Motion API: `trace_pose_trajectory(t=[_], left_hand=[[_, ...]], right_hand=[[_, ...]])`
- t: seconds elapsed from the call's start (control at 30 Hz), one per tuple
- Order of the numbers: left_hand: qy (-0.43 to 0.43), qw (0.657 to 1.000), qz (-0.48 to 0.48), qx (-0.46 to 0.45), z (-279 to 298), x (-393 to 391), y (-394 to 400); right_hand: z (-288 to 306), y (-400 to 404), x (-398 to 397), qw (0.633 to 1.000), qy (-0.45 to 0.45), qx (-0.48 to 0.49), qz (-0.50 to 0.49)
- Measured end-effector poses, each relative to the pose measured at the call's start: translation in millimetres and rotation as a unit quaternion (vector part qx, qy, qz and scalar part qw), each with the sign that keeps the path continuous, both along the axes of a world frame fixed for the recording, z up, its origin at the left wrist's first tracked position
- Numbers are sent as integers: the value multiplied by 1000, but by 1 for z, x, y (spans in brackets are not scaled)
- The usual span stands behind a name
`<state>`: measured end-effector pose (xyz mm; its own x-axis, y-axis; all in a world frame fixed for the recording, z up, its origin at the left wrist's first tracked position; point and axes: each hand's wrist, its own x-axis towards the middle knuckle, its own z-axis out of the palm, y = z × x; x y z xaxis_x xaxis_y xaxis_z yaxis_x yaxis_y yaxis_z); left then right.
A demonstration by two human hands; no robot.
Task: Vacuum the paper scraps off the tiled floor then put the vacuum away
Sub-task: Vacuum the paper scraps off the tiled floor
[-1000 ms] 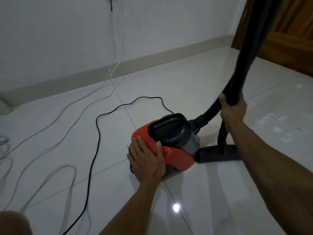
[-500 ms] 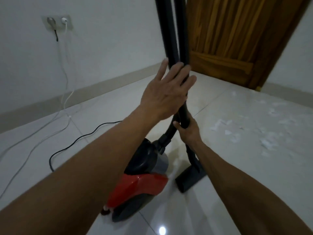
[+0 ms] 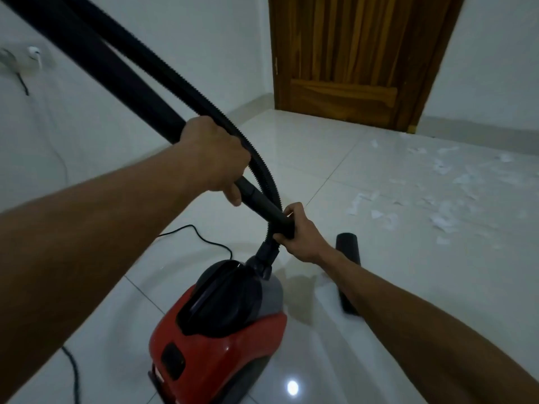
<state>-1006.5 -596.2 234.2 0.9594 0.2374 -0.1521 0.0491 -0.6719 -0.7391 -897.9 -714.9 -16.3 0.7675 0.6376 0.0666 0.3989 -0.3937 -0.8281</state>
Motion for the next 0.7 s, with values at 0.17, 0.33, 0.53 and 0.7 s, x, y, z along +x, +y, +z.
trace_pose_trajectory(t=[0.17,0.33,0.53,0.7], left_hand=[[49,994,32,-96,-7,-9,7],[104,976,64,-181,16,-26,-7],[155,939,126,-279,51,-37,-23],[179,898,159,-370,58,-38,-26]], right_hand=[[22,4,-52,994,-30,2,-109],[98,10,-111,818,415,158,-367],[163,12,-120,663,628,154,-377],[189,21,-120,640,633,124,-417]])
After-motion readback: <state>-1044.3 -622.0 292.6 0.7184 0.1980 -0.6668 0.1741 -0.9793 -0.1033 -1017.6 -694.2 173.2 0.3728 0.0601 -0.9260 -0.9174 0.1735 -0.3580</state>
